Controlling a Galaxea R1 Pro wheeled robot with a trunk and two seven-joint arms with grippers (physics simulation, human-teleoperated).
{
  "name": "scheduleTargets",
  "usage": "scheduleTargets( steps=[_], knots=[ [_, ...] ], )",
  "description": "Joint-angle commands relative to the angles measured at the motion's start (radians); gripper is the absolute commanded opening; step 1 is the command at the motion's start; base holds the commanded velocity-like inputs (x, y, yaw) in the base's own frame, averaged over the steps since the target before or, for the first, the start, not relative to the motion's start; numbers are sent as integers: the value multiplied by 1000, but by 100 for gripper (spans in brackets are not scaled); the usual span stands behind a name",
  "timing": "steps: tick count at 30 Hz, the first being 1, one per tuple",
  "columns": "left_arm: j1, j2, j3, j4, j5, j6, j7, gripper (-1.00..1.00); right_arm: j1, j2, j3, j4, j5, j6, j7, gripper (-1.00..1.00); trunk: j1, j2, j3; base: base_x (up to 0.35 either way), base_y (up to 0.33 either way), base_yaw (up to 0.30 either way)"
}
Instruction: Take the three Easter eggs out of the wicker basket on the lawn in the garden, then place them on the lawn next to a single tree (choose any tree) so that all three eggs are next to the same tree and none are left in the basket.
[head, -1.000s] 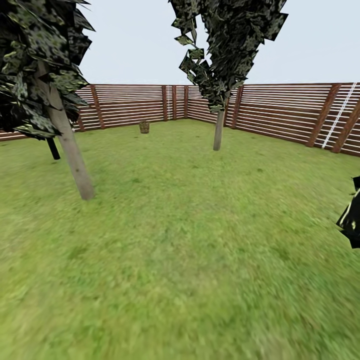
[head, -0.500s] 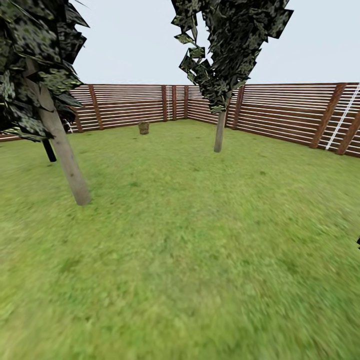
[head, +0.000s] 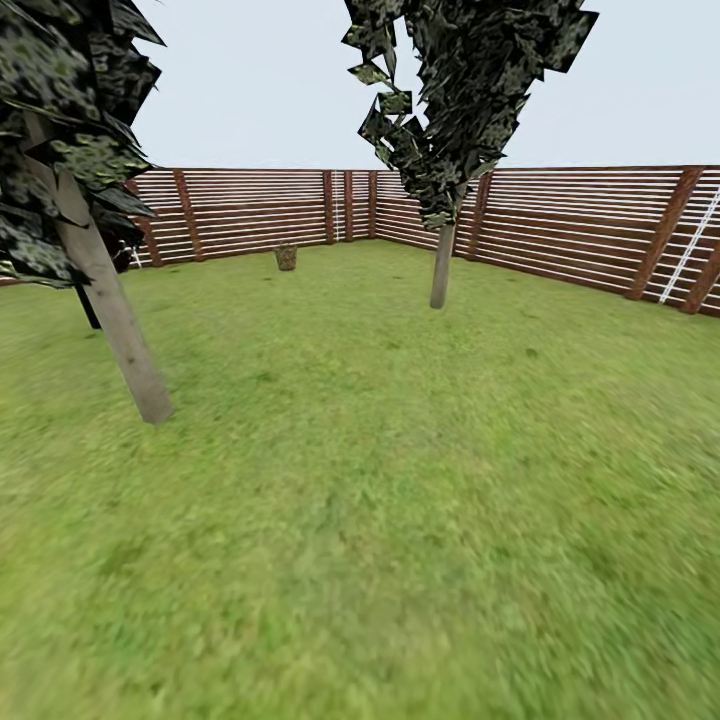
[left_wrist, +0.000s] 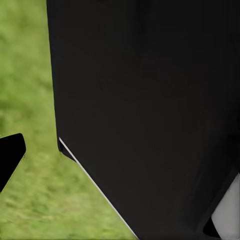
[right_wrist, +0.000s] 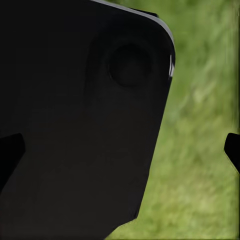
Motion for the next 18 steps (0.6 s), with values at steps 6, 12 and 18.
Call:
scheduleTargets(
  steps=[6,12,18],
  knots=[
    [0,-1,8,-1,0,2,1,100,-1,1,6,-1,9,-2,-1,100,1,0,-1,331,0,0],
    [0,-1,8,-1,0,2,1,100,-1,1,5,-2,8,-2,-1,100,1,0,-1,332,0,0],
    [0,1,8,-1,2,0,1,100,-1,2,10,-2,13,0,0,100,1,0,-1,332,0,0]
  ],
)
